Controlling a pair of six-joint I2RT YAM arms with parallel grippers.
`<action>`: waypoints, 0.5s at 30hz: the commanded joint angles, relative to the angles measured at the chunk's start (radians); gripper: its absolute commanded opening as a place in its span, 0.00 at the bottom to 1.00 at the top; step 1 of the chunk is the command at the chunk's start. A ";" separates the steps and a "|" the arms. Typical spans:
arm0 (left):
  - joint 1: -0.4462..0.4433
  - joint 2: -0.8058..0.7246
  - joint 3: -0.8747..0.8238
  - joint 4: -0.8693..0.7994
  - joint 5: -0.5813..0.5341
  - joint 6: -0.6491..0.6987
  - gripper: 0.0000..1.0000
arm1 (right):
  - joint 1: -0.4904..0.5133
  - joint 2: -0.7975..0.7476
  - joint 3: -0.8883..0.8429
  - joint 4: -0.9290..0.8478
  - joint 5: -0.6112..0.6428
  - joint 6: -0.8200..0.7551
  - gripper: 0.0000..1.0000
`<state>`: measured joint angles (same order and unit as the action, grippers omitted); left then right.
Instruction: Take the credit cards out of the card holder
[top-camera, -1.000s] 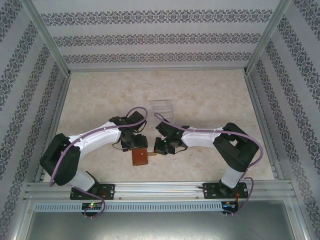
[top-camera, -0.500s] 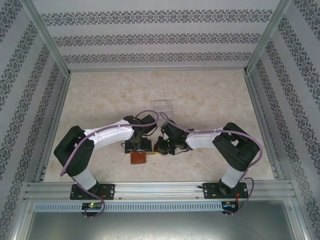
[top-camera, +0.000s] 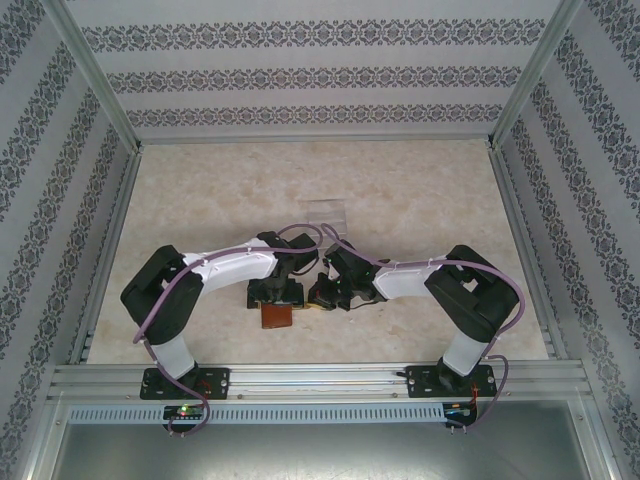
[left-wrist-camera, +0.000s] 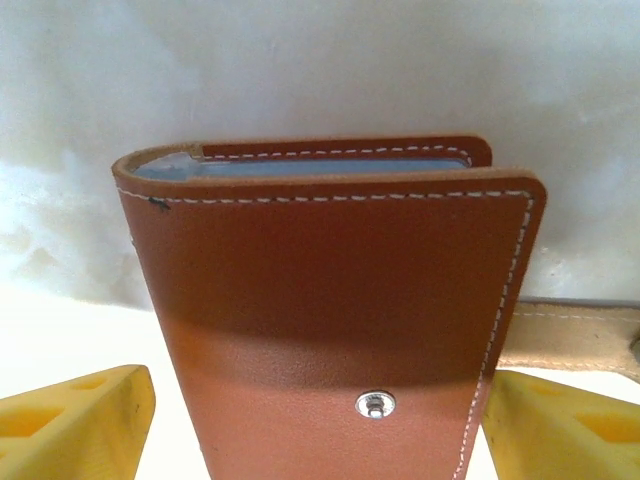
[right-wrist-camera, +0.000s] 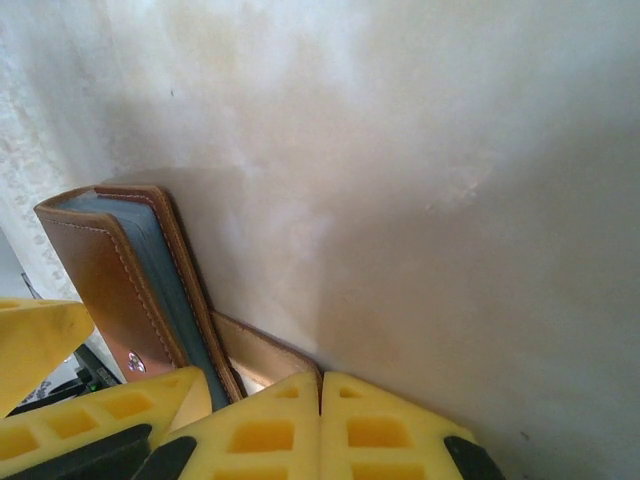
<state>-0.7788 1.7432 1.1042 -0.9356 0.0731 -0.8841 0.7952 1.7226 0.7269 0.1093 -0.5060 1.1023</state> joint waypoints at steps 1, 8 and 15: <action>-0.013 0.015 0.014 -0.033 -0.017 -0.007 0.86 | -0.006 -0.003 -0.024 -0.006 0.027 0.013 0.04; -0.013 -0.023 0.023 -0.066 -0.070 -0.015 0.85 | -0.008 -0.015 -0.032 -0.012 0.036 0.016 0.04; -0.010 -0.085 0.035 -0.120 -0.125 -0.019 0.84 | -0.009 -0.024 -0.032 -0.036 0.054 0.008 0.05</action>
<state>-0.7792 1.6989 1.1149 -0.9699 0.0132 -0.8848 0.7940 1.7138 0.7147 0.1215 -0.4950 1.1049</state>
